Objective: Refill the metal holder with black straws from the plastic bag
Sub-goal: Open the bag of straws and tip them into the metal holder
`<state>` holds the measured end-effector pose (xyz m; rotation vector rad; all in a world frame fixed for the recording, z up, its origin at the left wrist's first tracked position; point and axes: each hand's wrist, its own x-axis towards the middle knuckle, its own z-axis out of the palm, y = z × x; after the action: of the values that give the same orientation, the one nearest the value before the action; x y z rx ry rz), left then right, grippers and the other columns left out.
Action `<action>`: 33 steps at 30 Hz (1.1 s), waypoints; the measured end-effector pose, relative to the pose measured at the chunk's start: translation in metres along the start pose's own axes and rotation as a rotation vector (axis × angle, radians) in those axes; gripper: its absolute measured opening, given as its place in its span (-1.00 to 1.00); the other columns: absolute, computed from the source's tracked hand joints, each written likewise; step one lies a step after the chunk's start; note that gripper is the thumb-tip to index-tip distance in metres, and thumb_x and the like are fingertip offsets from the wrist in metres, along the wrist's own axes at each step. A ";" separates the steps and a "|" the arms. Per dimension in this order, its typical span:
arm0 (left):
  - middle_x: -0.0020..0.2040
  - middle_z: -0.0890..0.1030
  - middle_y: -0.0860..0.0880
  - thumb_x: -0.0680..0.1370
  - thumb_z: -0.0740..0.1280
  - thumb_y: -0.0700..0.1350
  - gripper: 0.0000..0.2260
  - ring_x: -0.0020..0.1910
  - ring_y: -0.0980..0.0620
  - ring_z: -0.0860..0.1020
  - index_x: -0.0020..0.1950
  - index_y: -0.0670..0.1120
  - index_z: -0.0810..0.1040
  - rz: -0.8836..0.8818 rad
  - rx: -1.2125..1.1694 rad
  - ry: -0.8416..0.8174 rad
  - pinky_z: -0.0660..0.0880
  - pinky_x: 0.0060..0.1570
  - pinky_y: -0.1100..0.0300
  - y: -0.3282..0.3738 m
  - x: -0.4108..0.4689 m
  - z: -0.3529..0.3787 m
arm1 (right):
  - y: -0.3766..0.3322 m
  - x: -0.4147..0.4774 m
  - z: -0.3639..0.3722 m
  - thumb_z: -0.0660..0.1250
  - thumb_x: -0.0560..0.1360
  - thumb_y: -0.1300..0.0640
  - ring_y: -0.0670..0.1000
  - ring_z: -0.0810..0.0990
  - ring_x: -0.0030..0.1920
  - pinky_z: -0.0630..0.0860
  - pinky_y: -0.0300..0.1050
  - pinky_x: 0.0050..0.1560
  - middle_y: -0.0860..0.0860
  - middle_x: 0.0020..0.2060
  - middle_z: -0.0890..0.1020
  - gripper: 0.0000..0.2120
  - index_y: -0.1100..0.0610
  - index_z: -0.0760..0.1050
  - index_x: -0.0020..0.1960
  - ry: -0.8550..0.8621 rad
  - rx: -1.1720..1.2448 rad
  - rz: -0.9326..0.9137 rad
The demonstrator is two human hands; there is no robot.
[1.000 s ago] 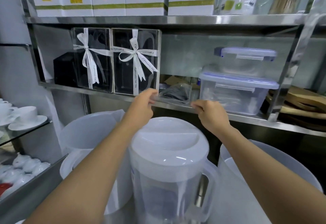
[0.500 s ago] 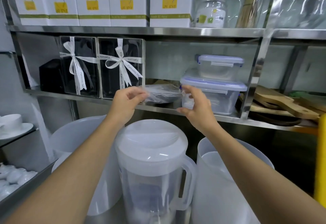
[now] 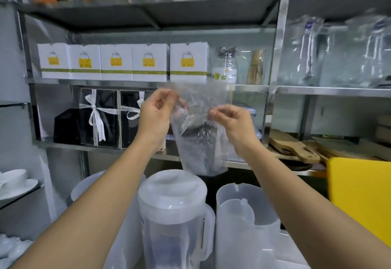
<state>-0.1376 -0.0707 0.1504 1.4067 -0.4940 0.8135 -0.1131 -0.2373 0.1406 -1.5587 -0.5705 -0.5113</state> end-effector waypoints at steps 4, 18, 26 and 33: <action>-0.35 0.63 0.08 0.51 0.31 -0.01 -0.86 -0.15 -0.14 0.58 -0.24 0.05 0.59 -0.031 -0.140 0.016 0.48 0.12 -0.28 0.049 -0.005 0.020 | -0.057 -0.022 -0.018 0.37 0.45 0.22 -0.07 0.54 -0.29 0.52 -0.13 -0.11 0.03 -0.33 0.59 -0.89 0.14 0.57 -0.25 0.025 -0.031 -0.068; -0.33 0.55 0.00 0.56 0.24 -0.06 -0.81 -0.36 0.07 0.57 -0.23 -0.06 0.51 -0.440 -0.355 -0.138 0.63 -0.36 0.05 0.085 -0.163 0.102 | -0.093 -0.204 -0.119 0.38 0.45 0.26 -0.13 0.38 -0.54 0.36 -0.27 -0.48 -0.13 -0.63 0.46 -0.76 0.15 0.49 -0.38 0.201 -0.088 0.165; -0.25 0.59 -0.08 0.56 0.25 -0.03 -0.83 -0.33 0.01 0.60 -0.12 -0.09 0.53 -0.665 -0.355 -0.203 0.63 -0.27 0.08 0.079 -0.226 0.137 | -0.090 -0.274 -0.152 0.40 0.43 0.23 0.06 0.44 -0.32 0.41 -0.02 -0.23 -0.06 -0.53 0.50 -0.79 0.14 0.51 -0.37 0.318 -0.098 0.310; -0.16 0.59 -0.07 0.56 0.16 0.14 -0.66 -0.22 0.02 0.59 -0.10 -0.11 0.52 -0.712 -0.444 -0.236 0.58 -0.24 0.13 0.104 -0.238 0.167 | -0.113 -0.271 -0.193 0.36 0.46 0.23 0.13 0.45 -0.26 0.40 0.07 -0.20 0.22 -0.30 0.51 -0.86 0.25 0.53 -0.25 0.303 -0.171 0.228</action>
<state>-0.3422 -0.2863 0.0665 1.1408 -0.2889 -0.0423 -0.3910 -0.4398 0.0688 -1.6436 -0.1175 -0.6196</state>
